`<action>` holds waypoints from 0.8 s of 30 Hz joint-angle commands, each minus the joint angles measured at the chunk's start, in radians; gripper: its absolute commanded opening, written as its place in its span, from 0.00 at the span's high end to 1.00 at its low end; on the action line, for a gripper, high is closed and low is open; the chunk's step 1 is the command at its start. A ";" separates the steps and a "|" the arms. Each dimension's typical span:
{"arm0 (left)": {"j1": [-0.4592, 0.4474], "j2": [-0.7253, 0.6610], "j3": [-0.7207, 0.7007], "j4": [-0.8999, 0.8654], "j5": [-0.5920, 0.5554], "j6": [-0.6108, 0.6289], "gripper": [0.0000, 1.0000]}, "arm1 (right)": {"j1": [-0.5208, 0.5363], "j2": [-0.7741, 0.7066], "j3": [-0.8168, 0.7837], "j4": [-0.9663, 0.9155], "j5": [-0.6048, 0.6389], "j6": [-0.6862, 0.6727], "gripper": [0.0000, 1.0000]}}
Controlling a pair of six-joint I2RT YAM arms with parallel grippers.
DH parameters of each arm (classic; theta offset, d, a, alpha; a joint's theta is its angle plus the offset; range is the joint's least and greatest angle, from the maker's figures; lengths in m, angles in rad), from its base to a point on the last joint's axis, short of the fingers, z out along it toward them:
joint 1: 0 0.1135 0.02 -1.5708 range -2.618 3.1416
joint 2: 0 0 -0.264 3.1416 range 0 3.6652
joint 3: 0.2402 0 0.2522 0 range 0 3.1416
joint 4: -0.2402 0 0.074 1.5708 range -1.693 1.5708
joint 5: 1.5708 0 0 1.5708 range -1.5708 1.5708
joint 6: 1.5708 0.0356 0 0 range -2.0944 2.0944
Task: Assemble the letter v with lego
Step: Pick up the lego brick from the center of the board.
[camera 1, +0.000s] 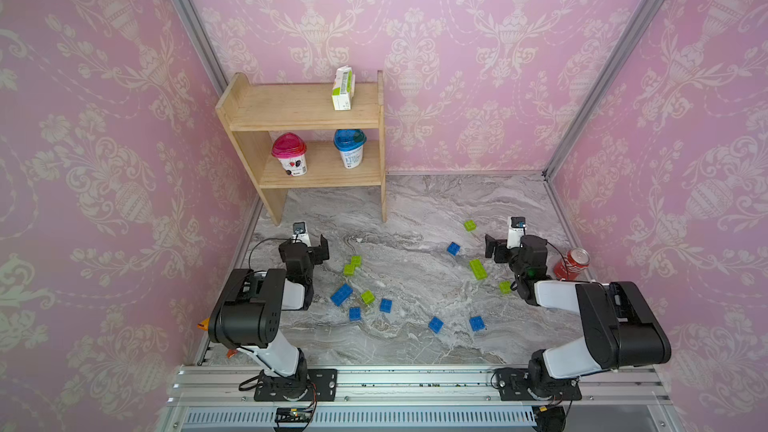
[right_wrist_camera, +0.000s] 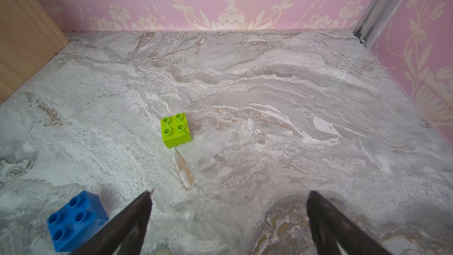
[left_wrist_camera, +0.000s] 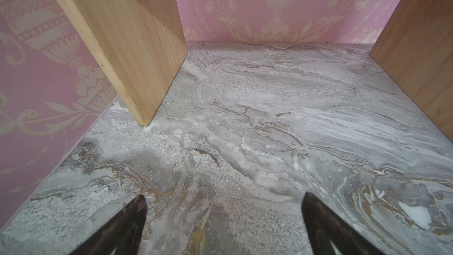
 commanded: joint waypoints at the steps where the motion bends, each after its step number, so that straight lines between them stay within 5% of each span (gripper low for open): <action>1: 0.004 0.007 0.003 -0.012 0.029 0.000 0.01 | 0.002 0.009 -0.002 0.018 -0.007 0.004 0.00; 24: 0.007 0.006 0.008 -0.020 0.036 -0.005 0.01 | 0.002 0.009 -0.001 0.012 -0.008 0.004 0.00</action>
